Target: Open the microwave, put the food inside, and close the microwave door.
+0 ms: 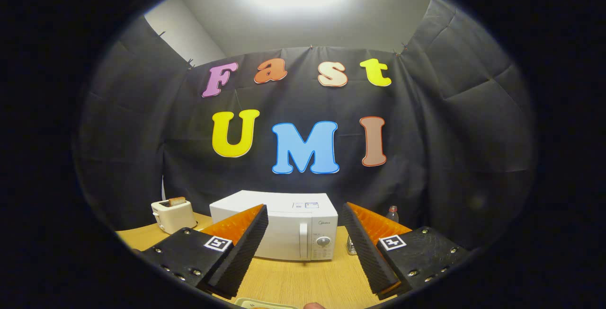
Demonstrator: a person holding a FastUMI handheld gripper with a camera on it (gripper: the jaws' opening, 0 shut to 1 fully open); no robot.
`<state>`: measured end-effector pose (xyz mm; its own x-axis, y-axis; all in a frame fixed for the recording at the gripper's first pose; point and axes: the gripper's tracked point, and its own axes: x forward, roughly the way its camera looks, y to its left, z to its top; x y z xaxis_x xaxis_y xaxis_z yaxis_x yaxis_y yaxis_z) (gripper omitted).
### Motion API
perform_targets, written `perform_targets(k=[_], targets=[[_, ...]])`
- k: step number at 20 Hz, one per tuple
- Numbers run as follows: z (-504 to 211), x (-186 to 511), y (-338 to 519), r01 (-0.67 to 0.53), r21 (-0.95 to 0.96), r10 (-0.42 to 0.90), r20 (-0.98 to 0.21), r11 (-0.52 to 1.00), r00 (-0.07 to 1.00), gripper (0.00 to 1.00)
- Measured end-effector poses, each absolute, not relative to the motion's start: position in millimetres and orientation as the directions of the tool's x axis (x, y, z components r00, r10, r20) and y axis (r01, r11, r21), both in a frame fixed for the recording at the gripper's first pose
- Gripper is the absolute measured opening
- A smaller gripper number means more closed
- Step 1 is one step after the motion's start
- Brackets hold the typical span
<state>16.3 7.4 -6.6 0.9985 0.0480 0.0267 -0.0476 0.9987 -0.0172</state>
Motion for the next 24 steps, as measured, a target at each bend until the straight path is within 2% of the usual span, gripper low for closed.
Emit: perform_targets(k=[8,24], targets=[[-34,76,12,-0.076,-0.017,0.076,-0.020,0.997,0.997,0.97],[-163,206,8,-0.088,-0.009,0.084,-0.222,0.996,0.971,0.98]])
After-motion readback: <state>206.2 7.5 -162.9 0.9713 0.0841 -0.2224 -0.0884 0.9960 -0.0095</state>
